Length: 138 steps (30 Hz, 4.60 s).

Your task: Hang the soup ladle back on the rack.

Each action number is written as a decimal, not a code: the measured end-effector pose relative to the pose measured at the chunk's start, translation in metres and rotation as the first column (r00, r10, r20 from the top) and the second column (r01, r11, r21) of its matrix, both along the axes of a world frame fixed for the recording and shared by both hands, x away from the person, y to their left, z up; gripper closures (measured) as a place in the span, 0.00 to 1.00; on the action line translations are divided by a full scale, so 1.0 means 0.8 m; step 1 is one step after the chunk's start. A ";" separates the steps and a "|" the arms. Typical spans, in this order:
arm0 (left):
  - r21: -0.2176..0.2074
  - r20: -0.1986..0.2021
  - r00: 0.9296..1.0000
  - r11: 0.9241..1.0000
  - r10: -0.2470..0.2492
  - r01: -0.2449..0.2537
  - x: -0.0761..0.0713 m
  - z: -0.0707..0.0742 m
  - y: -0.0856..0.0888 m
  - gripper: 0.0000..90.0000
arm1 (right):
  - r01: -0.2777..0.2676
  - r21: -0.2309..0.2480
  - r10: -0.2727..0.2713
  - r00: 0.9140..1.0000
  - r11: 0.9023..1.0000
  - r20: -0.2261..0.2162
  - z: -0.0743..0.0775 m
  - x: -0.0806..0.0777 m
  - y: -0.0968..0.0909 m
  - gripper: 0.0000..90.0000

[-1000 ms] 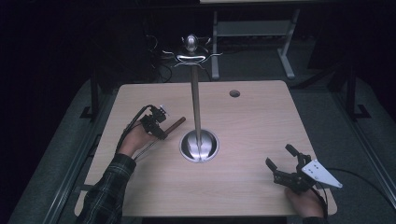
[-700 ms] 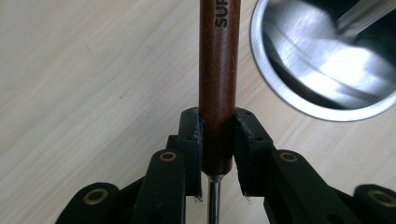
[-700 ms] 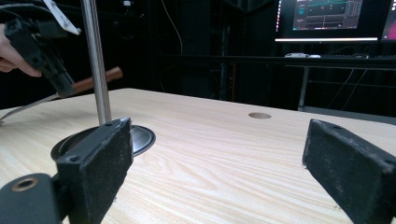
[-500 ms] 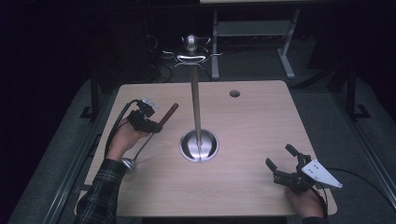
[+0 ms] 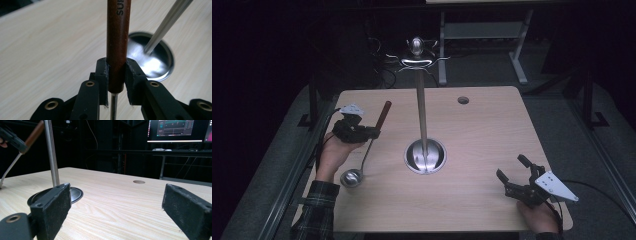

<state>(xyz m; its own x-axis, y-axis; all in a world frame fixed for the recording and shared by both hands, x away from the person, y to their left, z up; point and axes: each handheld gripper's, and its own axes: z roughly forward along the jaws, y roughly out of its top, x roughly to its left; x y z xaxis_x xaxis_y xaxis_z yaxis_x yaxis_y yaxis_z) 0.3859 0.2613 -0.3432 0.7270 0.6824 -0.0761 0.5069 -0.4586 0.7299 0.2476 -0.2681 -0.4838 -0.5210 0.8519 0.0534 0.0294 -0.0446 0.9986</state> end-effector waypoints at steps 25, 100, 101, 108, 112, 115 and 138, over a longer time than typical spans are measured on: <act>-0.285 0.164 0.985 0.954 -0.046 0.092 -0.043 0.060 0.007 0.82 | 0.005 -0.004 -0.005 1.000 1.000 0.003 0.000 0.000 0.000 0.09; -0.205 0.279 0.954 0.963 -0.113 0.174 -0.054 0.149 -0.092 0.82 | 0.004 -0.003 -0.004 1.000 1.000 0.002 0.000 0.000 0.000 0.09; -0.207 0.277 0.954 0.963 -0.113 0.175 -0.053 0.149 -0.092 0.82 | 0.005 -0.003 -0.005 1.000 1.000 0.002 0.000 0.000 0.000 0.09; -0.197 0.282 0.951 0.962 -0.126 0.186 -0.053 0.149 -0.090 0.81 | 0.003 -0.004 -0.003 1.000 1.000 0.002 0.000 -0.001 0.000 0.09; -0.202 0.283 0.950 0.960 -0.132 0.193 -0.054 0.150 -0.088 0.77 | 0.004 -0.004 -0.004 1.000 1.000 0.002 0.000 -0.001 0.001 0.09; -0.194 0.280 0.950 0.962 -0.135 0.194 -0.055 0.150 -0.086 0.73 | 0.003 -0.002 -0.003 1.000 1.000 0.001 0.000 -0.001 0.000 0.09; -0.105 0.210 0.967 0.980 -0.144 0.168 -0.069 0.112 -0.047 0.52 | 0.004 -0.004 -0.004 1.000 1.000 0.002 0.000 -0.001 0.001 0.09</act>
